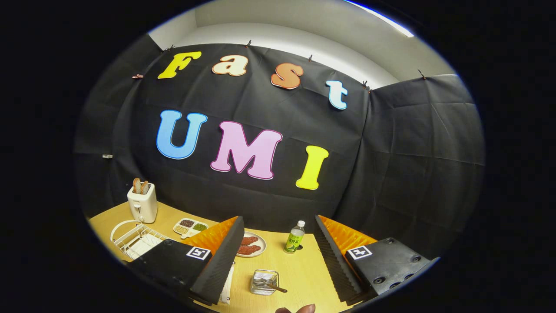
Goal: Take the plate from the dish rack, then take the spoon from the basket and place it into the plate.
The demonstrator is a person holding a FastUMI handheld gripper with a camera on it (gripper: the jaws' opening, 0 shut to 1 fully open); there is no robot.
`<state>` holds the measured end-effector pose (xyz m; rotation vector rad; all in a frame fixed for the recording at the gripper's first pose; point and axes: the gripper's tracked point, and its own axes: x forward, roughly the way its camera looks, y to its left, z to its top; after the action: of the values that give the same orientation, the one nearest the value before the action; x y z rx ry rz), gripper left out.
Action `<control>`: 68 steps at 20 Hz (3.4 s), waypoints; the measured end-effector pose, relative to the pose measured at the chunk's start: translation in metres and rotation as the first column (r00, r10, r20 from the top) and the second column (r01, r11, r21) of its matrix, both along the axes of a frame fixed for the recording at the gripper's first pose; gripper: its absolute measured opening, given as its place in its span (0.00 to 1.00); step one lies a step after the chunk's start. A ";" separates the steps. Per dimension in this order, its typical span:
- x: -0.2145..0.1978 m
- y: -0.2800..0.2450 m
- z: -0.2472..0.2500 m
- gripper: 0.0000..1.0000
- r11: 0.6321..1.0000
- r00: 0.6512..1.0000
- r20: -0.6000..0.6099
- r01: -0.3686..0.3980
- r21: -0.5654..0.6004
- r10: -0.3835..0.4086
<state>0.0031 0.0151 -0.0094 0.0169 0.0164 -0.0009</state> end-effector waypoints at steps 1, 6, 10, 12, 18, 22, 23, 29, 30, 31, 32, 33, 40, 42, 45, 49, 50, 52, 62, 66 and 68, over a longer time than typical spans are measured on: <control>0.001 0.001 -0.001 0.98 1.000 1.000 -0.001 0.000 0.001 0.000; 0.005 0.013 -0.012 0.98 1.000 0.999 -0.038 -0.019 -0.018 0.019; 0.014 0.043 -0.044 0.98 0.996 0.982 -0.166 -0.090 0.005 0.089; 0.017 0.061 -0.070 0.98 0.991 0.954 -0.269 -0.126 0.039 0.132; 0.038 0.100 -0.140 0.97 0.983 0.852 -0.490 -0.147 0.107 0.181; 0.047 0.123 -0.196 0.91 0.982 0.770 -0.610 -0.140 0.124 0.187; 0.048 0.127 -0.205 0.85 0.984 0.749 -0.638 -0.122 0.131 0.177; 0.053 0.122 -0.238 0.31 0.995 0.687 -0.724 0.019 0.096 0.057; 0.053 0.119 -0.236 0.29 0.996 0.684 -0.728 0.029 0.085 0.042; 0.053 0.121 -0.235 0.26 0.996 0.682 -0.731 0.037 0.081 0.034; 0.052 0.123 -0.232 0.26 0.997 0.681 -0.732 0.037 0.069 0.026; 0.051 0.124 -0.229 0.25 0.998 0.681 -0.732 0.028 0.047 0.016; 0.067 0.131 -0.173 0.25 0.974 0.794 -0.604 -0.078 -0.212 -0.068; 0.062 0.132 -0.163 0.25 0.981 0.799 -0.599 -0.073 -0.181 -0.051; 0.049 0.129 -0.154 0.25 0.995 0.796 -0.606 -0.069 -0.070 0.013; 0.017 0.121 -0.141 0.25 0.990 0.779 -0.612 -0.095 0.101 0.137; 0.006 0.118 -0.140 0.25 0.985 0.769 -0.617 -0.099 0.141 0.165; -0.018 0.107 -0.144 0.25 0.973 0.745 -0.634 -0.090 0.211 0.206; -0.145 0.106 -0.203 0.25 0.854 0.564 -0.682 -0.084 0.513 0.465; -0.176 0.126 -0.246 0.25 0.843 0.477 -0.720 -0.086 0.531 0.503; -0.184 0.143 -0.260 0.25 0.826 0.440 -0.721 -0.097 0.555 0.536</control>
<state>-0.1814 0.1580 -0.2698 0.4864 1.0696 0.4068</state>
